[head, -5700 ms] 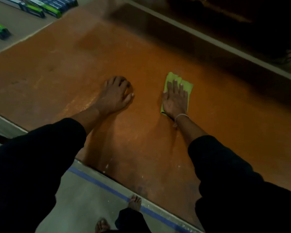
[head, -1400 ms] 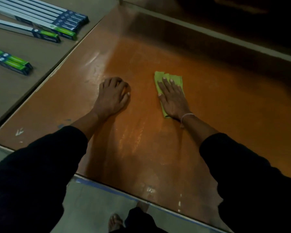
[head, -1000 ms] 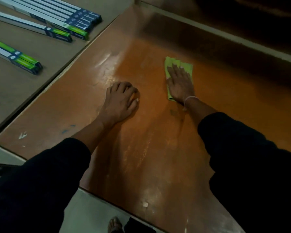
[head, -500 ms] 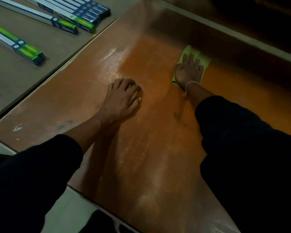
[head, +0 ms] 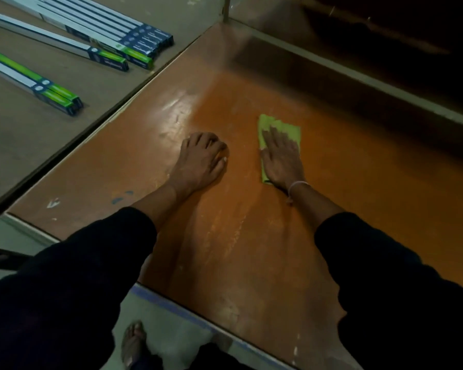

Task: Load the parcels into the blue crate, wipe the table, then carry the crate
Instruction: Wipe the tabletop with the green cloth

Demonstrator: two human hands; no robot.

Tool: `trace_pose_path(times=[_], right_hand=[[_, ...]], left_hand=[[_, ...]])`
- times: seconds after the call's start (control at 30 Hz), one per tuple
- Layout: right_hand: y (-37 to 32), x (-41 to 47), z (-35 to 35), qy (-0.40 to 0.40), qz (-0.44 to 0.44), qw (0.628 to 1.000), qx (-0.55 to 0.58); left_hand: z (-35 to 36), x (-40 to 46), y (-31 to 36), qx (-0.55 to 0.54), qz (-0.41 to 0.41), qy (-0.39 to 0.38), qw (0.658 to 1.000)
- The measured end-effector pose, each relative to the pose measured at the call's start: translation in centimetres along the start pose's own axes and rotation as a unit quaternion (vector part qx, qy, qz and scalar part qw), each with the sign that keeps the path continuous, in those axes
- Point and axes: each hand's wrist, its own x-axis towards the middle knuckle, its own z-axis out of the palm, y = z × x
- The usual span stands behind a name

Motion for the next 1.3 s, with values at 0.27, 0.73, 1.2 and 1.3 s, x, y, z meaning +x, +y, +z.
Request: trace_pose_path(times=[0.27,0.73,1.2,1.3], right_hand=[[-3.9,-7.0,0.6,0.0,-0.021,1.0,-0.006],[-9.4,-12.7,1.0,0.02,0.201,0.979,-0.02],[-20.3,-23.8,2.5,0.005,0.004,1.0,0.002],[-19.9,-24.9,2.4,0.019,0.039,0.999,-0.001]], left_hand=[[-1.2,-1.2,-1.5,-0.016,0.034,-0.027,0.999],[-4.9,-7.1,-11.4,0.023,0.05,-0.02,0.998],[-4.2,-7.5,-11.8,0.0,0.037,0.019,0.999],[-4.1,-7.6,-12.0,-0.007,0.035,0.013,0.999]])
